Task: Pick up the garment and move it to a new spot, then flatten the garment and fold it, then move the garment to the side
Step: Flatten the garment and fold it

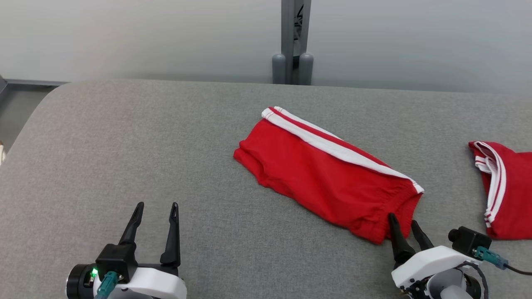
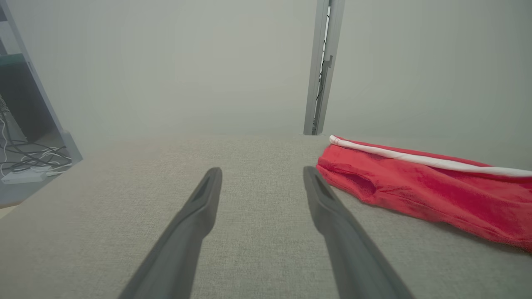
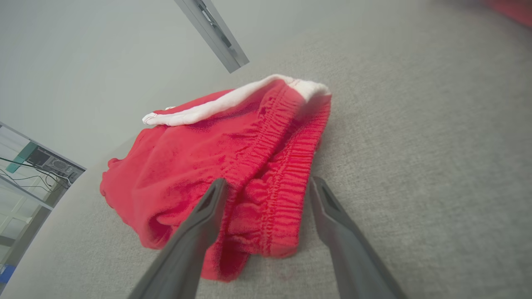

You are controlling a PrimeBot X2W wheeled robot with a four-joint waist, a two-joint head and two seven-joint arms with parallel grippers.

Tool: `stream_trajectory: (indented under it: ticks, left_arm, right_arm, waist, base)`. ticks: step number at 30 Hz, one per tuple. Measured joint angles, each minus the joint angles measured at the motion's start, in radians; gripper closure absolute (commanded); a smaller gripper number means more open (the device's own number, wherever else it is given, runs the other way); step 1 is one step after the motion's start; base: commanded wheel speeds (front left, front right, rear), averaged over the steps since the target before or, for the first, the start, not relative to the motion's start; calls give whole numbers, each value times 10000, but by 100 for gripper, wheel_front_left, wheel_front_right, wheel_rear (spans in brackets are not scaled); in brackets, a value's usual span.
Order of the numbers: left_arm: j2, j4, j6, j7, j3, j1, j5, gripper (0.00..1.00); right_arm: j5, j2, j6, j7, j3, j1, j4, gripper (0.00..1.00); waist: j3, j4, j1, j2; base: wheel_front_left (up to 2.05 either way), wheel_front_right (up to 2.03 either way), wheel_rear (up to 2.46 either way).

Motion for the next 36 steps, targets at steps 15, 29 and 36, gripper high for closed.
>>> stream_trajectory:
  ticks: [15, 29, 36]
  left_arm:
    - [0, -130, -6, 0, -27, -263, 92, 0]
    - [2, -136, 121, 0, -61, -668, -104, 0]
    - [0, -117, 167, 0, -35, -668, -153, 0]
  right_arm:
    - [2410, -203, -36, 224, 1024, -1364, 1689, 0]
    - [3873, -263, -42, 698, 1900, -2570, 2527, 83]
    - [3870, -226, -27, 441, 2056, -2750, 2838, 100]
  waist:
    - [532, 452, 0, 0]
    - [811, 928, 0, 0]
    - [729, 886, 1, 0]
  base:
    - [0, 0, 0]
    - [0, 0, 0]
    - [0, 0, 0]
